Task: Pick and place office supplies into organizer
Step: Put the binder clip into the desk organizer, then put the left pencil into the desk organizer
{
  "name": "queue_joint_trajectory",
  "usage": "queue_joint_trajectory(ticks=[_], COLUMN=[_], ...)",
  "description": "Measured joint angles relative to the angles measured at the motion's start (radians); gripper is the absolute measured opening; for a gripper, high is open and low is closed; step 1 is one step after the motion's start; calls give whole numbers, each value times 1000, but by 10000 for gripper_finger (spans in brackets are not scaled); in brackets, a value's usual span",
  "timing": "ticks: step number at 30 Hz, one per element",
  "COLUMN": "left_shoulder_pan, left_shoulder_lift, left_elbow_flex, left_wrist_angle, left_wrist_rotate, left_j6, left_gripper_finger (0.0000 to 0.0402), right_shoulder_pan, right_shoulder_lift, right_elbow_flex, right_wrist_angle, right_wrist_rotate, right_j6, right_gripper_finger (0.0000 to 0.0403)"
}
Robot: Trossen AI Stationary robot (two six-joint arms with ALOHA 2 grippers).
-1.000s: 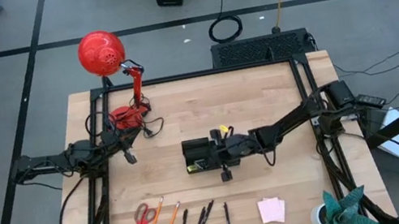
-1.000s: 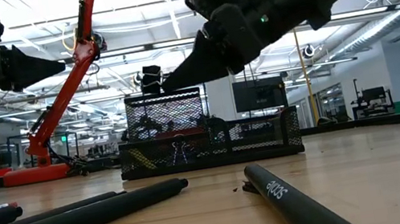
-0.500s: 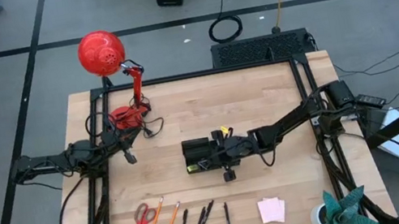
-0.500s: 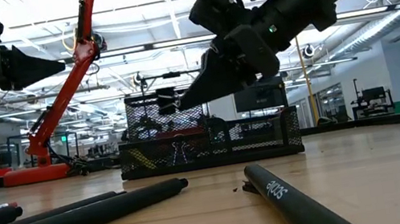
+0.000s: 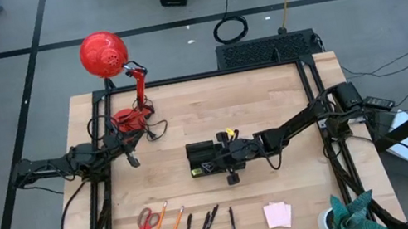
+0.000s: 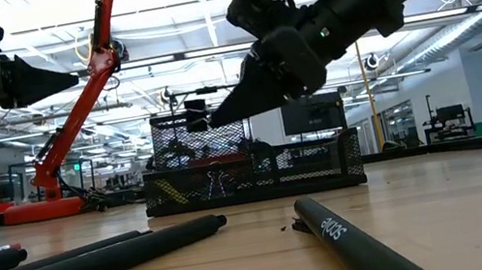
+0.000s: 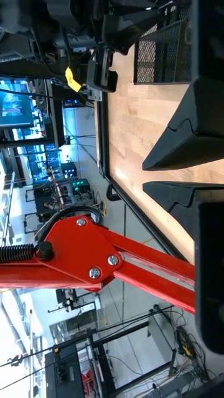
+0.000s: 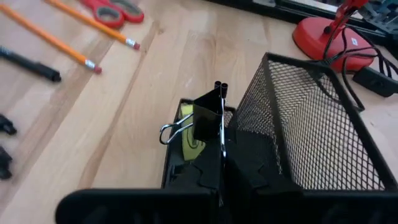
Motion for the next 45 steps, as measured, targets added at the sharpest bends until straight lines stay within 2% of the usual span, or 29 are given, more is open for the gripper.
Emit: queue_joint_trajectory(ticks=[9, 18, 25, 36, 45], left_shoulder_pan=[0, 0, 0, 0, 0], left_shoulder_lift=[0, 0, 0, 0, 0], left_elbow_flex=[0, 0, 0, 0, 0], left_wrist_angle=[16, 37, 49, 49, 49], left_wrist_rotate=[0, 0, 0, 1, 1], left_j6=[5, 5, 4, 5, 3], left_gripper_finger=[47, 47, 47, 47, 47], right_shoulder_pan=[0, -6, -20, -22, -21], right_shoulder_lift=[0, 17, 59, 64, 64], right_elbow_flex=[0, -1, 2, 2, 1], right_wrist_angle=[-31, -75, -14, -16, -14], right_wrist_rotate=[20, -6, -8, -8, -5], right_j6=[6, -1, 0, 0, 12], right_gripper_finger=[4, 4, 4, 5, 48])
